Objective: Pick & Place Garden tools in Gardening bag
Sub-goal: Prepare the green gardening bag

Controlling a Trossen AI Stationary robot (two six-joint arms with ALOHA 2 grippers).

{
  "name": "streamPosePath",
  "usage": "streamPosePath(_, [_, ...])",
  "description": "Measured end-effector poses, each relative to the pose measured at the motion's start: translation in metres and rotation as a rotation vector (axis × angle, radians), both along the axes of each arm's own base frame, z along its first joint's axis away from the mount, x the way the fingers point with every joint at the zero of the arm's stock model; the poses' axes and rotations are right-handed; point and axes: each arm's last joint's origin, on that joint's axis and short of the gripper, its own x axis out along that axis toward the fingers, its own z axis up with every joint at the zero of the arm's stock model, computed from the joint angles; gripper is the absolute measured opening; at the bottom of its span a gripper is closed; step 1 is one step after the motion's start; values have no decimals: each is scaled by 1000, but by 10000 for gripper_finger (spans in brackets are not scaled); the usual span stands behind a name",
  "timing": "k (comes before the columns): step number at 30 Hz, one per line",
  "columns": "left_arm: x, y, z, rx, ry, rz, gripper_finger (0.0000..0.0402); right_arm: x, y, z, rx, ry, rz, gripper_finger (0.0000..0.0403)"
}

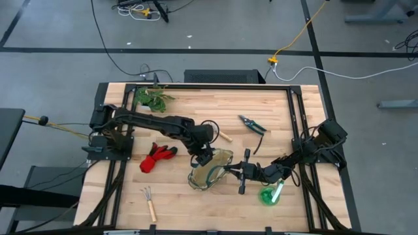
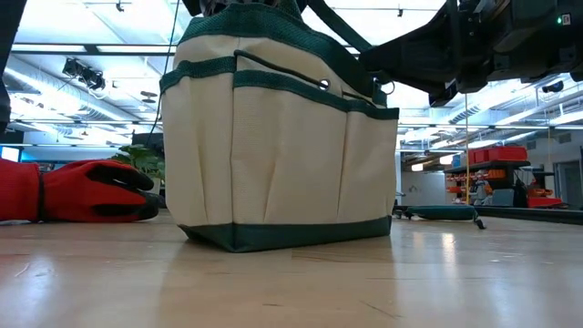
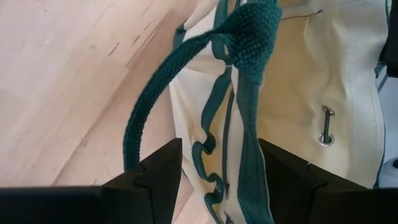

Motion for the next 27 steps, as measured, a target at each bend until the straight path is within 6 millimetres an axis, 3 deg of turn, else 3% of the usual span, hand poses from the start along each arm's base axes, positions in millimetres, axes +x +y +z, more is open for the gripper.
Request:
streamPosePath(9, [-1, 2, 0, -1, 8, 4, 156, 0, 0, 0, 0, 1, 0, 20])
streamPosePath(21, [-1, 3, -1, 16, 7, -25, 16, 0, 0, 0, -1, 1, 0, 20])
streamPosePath(27, [-2, 11, -1, 25, 9, -16, 13, 0, 0, 0, -1, 1, 0, 20])
